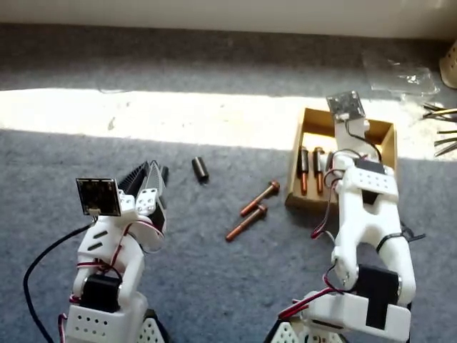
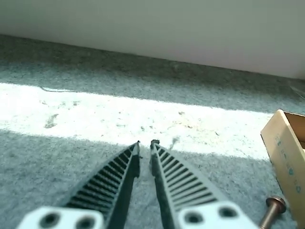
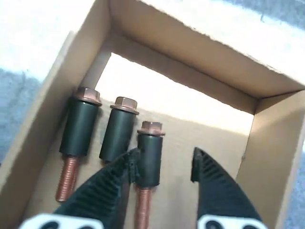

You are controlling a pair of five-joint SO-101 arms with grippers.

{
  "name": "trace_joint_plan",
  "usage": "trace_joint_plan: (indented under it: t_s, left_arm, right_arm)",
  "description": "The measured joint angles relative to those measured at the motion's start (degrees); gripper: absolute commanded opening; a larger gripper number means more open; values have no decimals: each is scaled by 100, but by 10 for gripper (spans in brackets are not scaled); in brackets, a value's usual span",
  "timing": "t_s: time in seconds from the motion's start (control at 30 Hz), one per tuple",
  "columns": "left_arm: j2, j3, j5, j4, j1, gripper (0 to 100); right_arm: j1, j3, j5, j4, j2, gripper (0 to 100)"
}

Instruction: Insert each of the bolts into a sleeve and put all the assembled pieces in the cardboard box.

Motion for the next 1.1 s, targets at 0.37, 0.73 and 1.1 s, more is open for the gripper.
trace_joint_plan:
  t_s: [0.37,0.73,1.1]
  left_arm:
    - [0,0,0,0,0,59]
    - [0,0,0,-18,-422,56]
    - [0,-229,0,334,-1178,56]
  right_arm:
    - [-527,-220,-9,949,-185,210]
    - [-2286,-132,-35,2259,-2585,209]
    - [-3640,378,-62,2259,-2804,209]
